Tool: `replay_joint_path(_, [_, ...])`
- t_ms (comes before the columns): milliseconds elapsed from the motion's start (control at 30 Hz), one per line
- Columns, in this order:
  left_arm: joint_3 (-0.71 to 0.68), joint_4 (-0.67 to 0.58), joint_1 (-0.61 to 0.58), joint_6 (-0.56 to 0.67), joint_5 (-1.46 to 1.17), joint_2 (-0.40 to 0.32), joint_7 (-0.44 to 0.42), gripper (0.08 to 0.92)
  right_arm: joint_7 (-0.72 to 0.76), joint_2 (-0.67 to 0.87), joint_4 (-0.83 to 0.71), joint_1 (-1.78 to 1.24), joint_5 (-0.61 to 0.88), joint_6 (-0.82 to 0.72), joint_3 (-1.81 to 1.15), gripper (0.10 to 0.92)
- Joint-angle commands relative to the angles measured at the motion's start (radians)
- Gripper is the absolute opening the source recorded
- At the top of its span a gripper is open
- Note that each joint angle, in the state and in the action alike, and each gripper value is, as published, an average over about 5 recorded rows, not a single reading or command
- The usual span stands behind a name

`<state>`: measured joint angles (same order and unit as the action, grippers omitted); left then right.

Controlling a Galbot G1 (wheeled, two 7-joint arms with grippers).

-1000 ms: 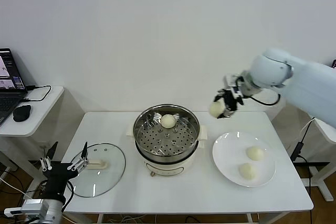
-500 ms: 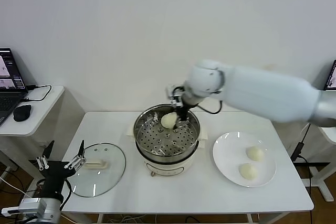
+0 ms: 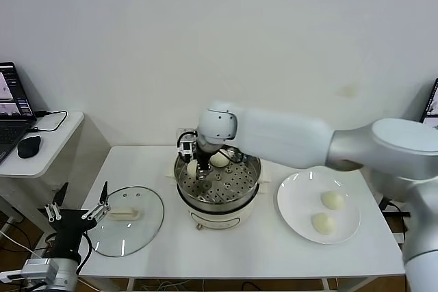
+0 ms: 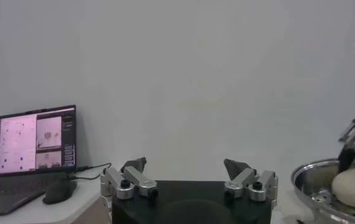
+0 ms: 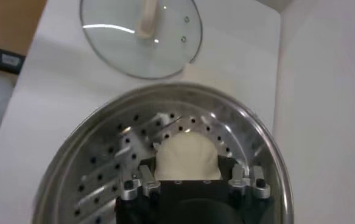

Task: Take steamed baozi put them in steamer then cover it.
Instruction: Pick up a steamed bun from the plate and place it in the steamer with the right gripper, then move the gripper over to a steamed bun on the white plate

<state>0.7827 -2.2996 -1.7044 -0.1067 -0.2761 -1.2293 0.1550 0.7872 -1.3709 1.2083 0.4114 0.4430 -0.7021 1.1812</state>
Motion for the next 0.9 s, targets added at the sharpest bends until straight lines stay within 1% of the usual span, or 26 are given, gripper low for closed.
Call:
replay_joint_path(33, [-0.003, 0.003, 0.002, 0.0, 0.0, 0.0, 0.0, 0.823, -0.024, -0.076, -0.099, -0.048, -0.006, -0.015, -0.006, 0.636])
replay_joint_path(200, [-0.008, 0.009, 0.006, 0.0, 0.0, 0.0, 0.0, 0.823, -0.039, -0.081, -0.129, -0.072, -0.024, -0.017, -0.022, 0.639])
replay_joint_path(267, [-0.009, 0.009, 0.005, 0.0, 0.0, 0.0, 0.0, 0.823, -0.039, -0.073, -0.124, -0.073, -0.021, -0.018, -0.027, 0.661])
replay_joint_path(467, [-0.003, 0.011, 0.003, 0.0, 0.0, 0.002, 0.0, 0.823, 0.037, 0.026, -0.015, 0.001, -0.005, -0.024, -0.034, 0.799])
replay_joint_path(533, [-0.003, 0.009, 0.004, 0.0, 0.0, 0.002, 0.0, 0.823, 0.075, 0.078, 0.022, 0.051, -0.006, -0.023, -0.032, 0.817])
replay_joint_path(633, [-0.004, 0.005, 0.004, -0.001, -0.001, 0.002, 0.0, 0.823, 0.139, 0.18, 0.088, 0.135, -0.015, -0.011, -0.026, 0.822])
replay_joint_path(900, [-0.008, 0.003, 0.006, -0.003, -0.004, 0.016, -0.002, 0.823, 0.284, 0.54, 0.358, 0.363, -0.031, 0.084, 0.064, 0.823])
